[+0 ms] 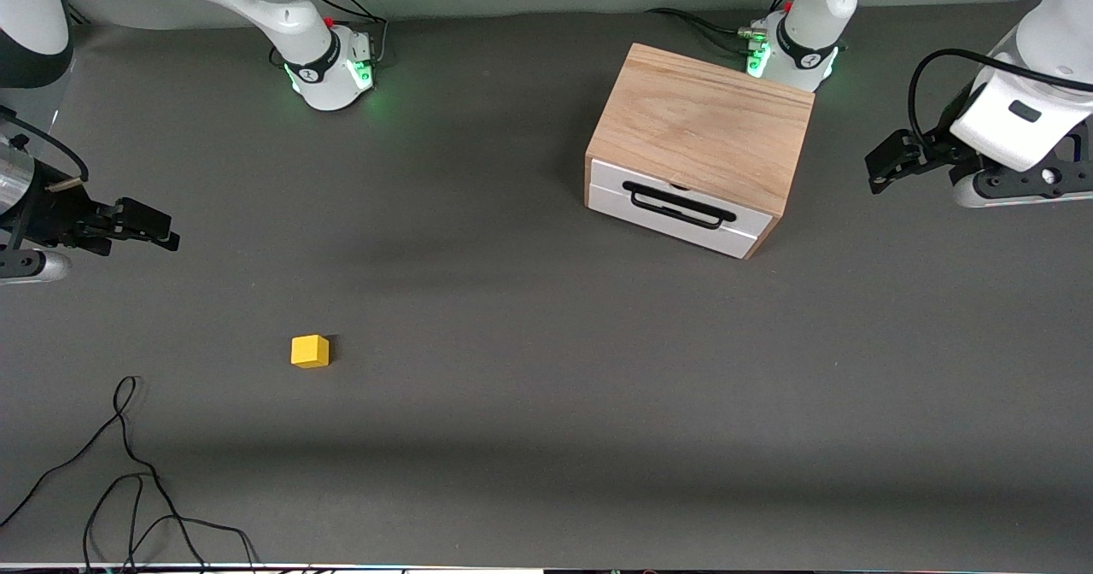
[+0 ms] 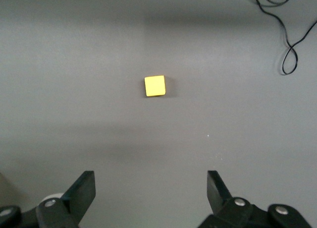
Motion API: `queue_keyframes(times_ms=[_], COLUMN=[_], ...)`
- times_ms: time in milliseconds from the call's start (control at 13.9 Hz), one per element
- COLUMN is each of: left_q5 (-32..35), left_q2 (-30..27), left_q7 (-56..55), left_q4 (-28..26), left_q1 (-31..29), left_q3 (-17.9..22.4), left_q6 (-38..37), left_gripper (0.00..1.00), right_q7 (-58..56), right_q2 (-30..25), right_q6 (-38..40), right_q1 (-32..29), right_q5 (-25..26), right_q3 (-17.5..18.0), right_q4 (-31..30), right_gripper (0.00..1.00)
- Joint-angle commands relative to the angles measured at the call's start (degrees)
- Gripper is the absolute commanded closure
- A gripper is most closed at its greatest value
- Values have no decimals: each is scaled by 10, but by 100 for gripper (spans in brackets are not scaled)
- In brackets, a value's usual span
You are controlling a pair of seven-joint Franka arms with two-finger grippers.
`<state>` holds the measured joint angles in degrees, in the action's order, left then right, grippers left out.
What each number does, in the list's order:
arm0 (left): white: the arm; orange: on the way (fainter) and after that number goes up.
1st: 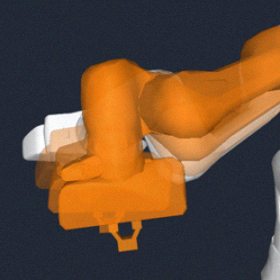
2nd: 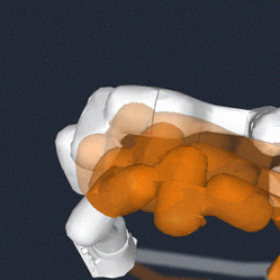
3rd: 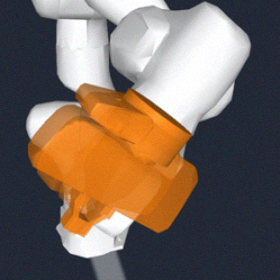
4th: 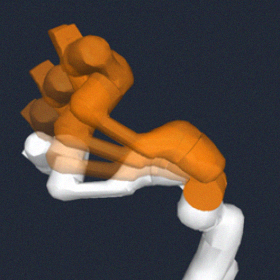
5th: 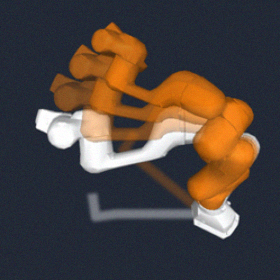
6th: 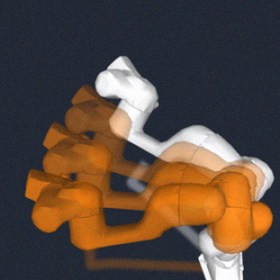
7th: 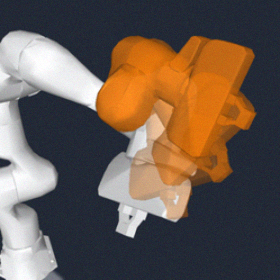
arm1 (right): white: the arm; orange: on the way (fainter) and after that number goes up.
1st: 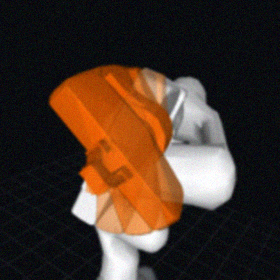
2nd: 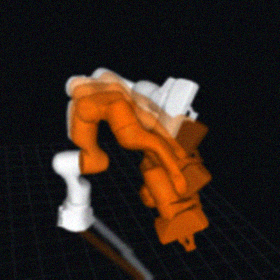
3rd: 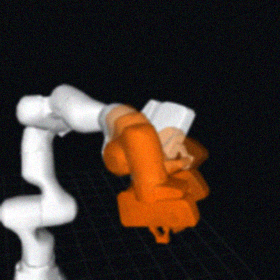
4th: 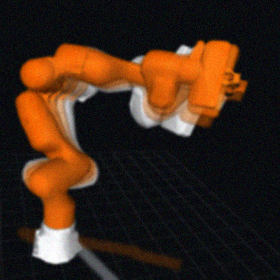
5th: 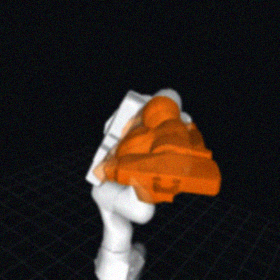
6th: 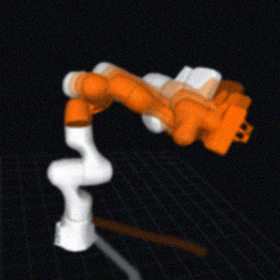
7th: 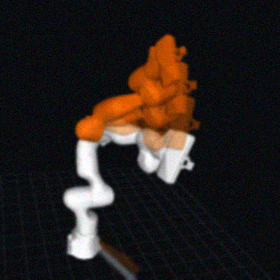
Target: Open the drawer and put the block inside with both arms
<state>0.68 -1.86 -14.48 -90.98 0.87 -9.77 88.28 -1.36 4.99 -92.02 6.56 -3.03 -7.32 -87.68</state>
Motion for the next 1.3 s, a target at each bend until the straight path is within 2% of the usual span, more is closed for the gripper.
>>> queue_keyframes(times_ms=[0, 288, 1225], left_q5=[-6, -8, 3], left_q2=[-10, -10, 0], left_q7=[11, 11, 13], left_q4=[-8, -8, 2], left_q1=[-3, -3, -4], left_q3=[2, 2, 5], left_q6=[-3, -3, -16], left_gripper=[0, 0, 0], right_q7=[15, 13, 5], right_q2=[-5, 13, 76], right_q6=[8, 8, -21], right_q1=[2, 2, -1], right_q5=[5, 20, 15], right_q3=[-2, 2, -1], right_q4=[34, 47, 50], right_gripper=[0, 0, 0])
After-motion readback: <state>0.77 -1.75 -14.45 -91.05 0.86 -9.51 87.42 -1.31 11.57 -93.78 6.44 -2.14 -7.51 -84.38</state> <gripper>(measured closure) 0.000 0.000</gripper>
